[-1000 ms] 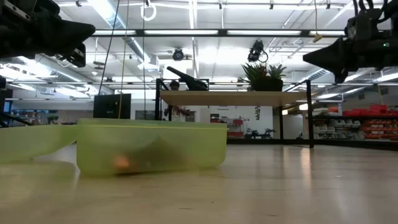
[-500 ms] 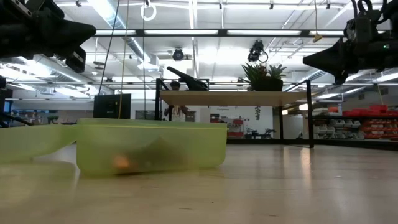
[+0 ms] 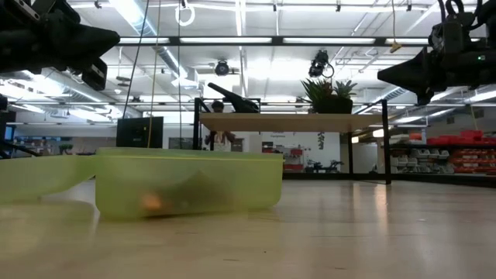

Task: Pack school essentials
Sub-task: Return to Home Position

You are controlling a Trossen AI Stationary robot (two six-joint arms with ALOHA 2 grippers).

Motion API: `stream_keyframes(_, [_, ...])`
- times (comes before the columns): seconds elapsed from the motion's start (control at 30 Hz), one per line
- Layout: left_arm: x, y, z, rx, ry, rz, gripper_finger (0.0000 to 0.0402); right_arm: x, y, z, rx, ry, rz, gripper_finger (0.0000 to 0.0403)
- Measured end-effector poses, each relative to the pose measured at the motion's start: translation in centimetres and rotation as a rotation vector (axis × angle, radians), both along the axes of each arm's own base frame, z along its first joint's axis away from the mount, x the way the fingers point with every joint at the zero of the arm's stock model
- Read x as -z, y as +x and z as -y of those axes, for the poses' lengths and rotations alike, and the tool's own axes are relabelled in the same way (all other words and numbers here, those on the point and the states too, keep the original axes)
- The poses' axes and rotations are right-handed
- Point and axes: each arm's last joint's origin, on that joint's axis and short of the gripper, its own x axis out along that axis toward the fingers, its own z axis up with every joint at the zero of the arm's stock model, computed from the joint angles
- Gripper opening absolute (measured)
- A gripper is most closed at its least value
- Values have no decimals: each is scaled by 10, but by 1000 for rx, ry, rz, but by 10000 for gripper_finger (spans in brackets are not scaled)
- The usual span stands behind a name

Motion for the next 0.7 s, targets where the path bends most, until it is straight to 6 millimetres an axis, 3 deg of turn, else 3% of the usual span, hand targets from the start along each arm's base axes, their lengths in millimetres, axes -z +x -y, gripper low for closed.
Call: stream_keyframes(0.7, [0,0,0,0,0,-1,34,0,0,0,0,0,0,23])
